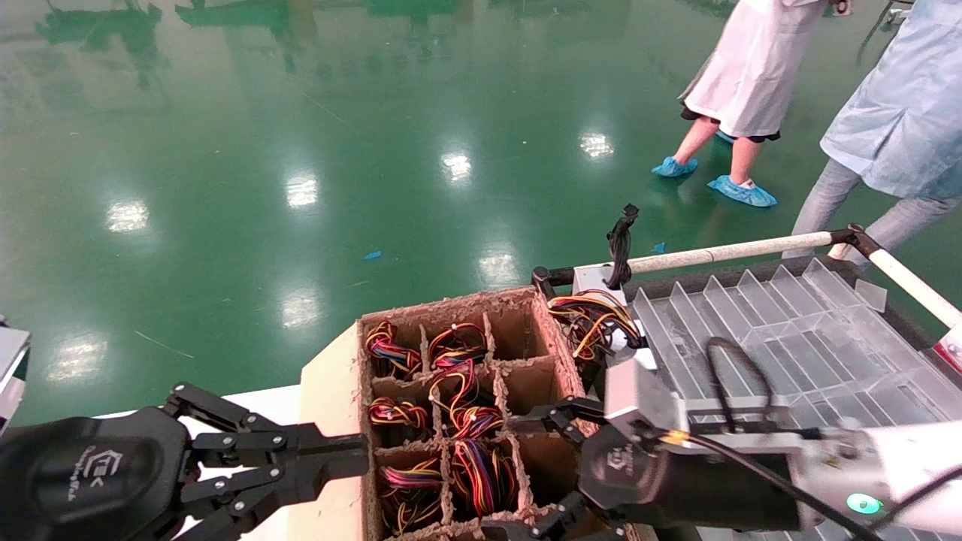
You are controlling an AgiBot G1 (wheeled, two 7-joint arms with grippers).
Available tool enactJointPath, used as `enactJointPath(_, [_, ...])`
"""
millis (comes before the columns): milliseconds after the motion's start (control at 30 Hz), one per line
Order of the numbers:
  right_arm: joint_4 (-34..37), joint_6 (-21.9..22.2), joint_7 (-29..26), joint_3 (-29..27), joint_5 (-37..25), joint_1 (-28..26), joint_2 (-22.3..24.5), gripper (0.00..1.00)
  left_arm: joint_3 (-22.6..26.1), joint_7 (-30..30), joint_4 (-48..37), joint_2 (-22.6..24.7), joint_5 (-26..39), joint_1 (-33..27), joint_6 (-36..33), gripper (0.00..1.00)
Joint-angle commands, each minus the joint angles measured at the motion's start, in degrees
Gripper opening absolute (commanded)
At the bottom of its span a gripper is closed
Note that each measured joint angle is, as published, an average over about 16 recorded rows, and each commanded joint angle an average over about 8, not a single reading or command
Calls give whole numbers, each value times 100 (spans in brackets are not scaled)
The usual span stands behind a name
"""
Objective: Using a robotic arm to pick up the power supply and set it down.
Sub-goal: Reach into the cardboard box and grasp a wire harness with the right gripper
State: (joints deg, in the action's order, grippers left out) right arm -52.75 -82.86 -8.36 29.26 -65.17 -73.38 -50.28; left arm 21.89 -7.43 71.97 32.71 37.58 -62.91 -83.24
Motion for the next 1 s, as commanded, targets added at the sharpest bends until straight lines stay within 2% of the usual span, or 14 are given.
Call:
enactJointPath(33, [192,51,35,85,-160,-89,-127,42,0,0,0,0,0,0,0,0])
enactJointPath(100, [371,78,84,151,-273,-155,-237,17,0,0,0,0,0,0,0,0])
enactJointPath(133, [459,88,113,180,-321,-186,-293,8,0,0,0,0,0,0,0,0])
enactJointPath(200, [629,97,171,231,-398,-240,-395,0,0,0,0,0,0,0,0,0])
enactJointPath(567, [1425,80,455,383,-602,-431,-782,0,1,0,0,0,0,0,0,0])
enactJointPath(1000, [1897,-9,638,451,-673,-494,-921,0,1,0,0,0,-1,0,0,2])
